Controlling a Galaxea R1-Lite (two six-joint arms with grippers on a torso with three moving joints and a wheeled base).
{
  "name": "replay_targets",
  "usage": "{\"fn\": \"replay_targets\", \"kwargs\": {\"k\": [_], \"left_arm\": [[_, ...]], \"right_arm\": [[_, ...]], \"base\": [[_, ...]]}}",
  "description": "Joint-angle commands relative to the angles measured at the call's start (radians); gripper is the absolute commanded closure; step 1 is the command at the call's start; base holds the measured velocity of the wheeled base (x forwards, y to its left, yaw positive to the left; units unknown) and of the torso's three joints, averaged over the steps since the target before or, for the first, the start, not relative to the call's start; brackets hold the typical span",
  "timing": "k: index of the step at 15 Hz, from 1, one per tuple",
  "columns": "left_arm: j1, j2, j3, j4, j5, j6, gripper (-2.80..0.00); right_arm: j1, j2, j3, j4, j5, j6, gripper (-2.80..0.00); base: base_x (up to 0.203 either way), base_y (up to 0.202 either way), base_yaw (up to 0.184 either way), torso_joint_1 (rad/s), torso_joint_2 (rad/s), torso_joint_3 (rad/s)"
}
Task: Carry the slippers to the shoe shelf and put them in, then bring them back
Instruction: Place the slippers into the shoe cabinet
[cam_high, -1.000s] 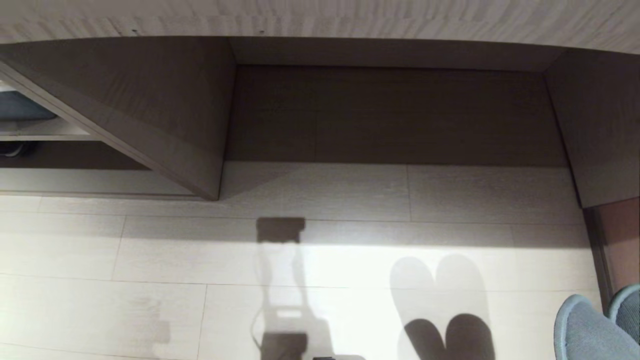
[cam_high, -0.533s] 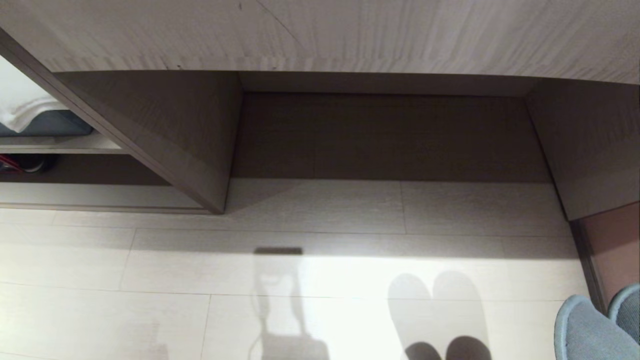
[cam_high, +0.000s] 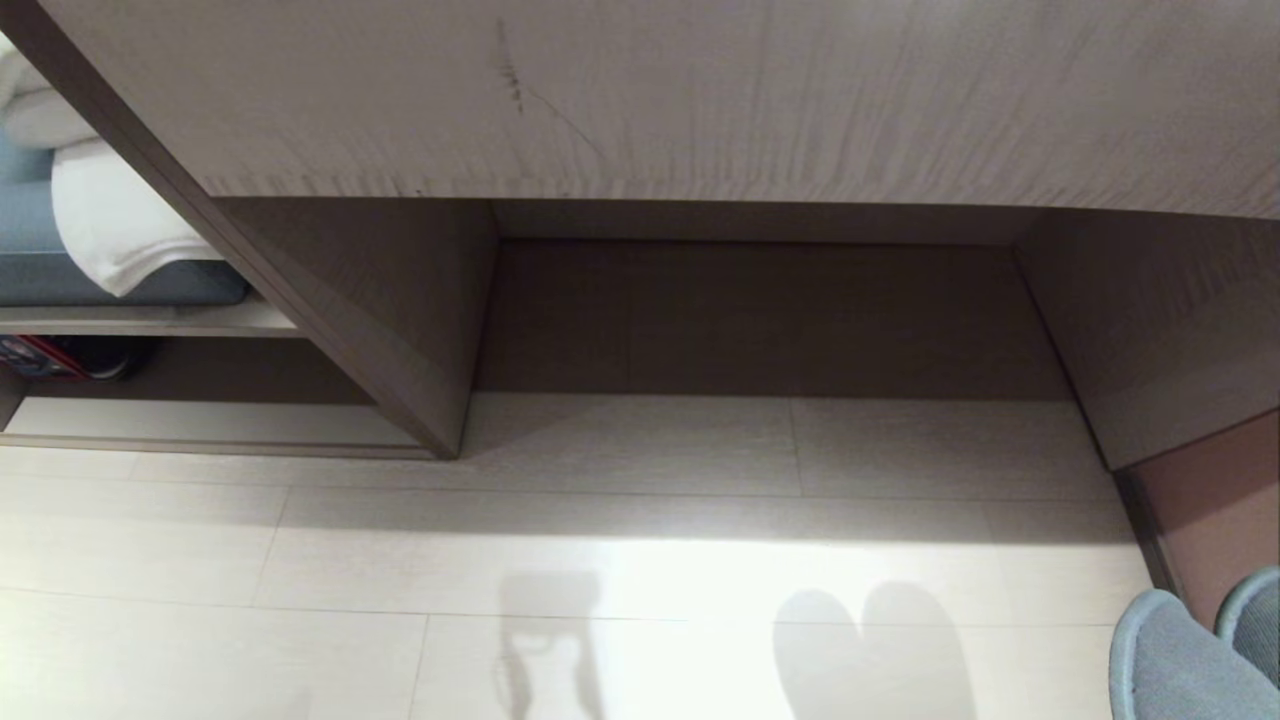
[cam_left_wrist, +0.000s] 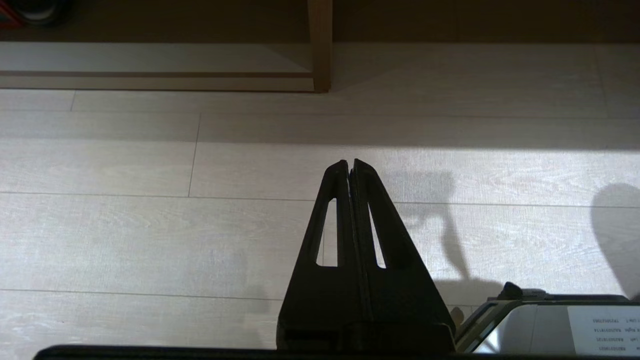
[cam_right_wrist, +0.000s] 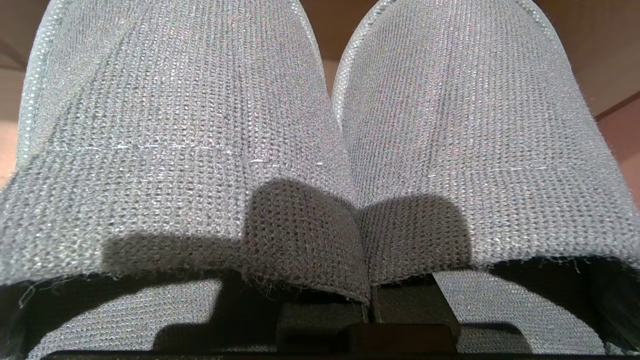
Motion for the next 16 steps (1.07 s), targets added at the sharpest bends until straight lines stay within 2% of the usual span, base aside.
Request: {"fn": "replay_targets", "kwargs": {"k": [1, 16], "left_arm": [[0.000, 0.000, 0.000, -0.001, 0.000, 0.000, 0.00], [0.000, 0.000, 0.000, -0.001, 0.000, 0.000, 0.00]], "right_arm": [[0.000, 0.000, 0.000, 0.000, 0.000, -0.001, 0.00], [0.000, 0.000, 0.000, 0.000, 0.000, -0.001, 0.00]], "base": [[0.000, 0.000, 0.000, -0.005, 0.00, 0.196], [0.000, 0.000, 0.000, 0.002, 0.00, 0.203]]}}
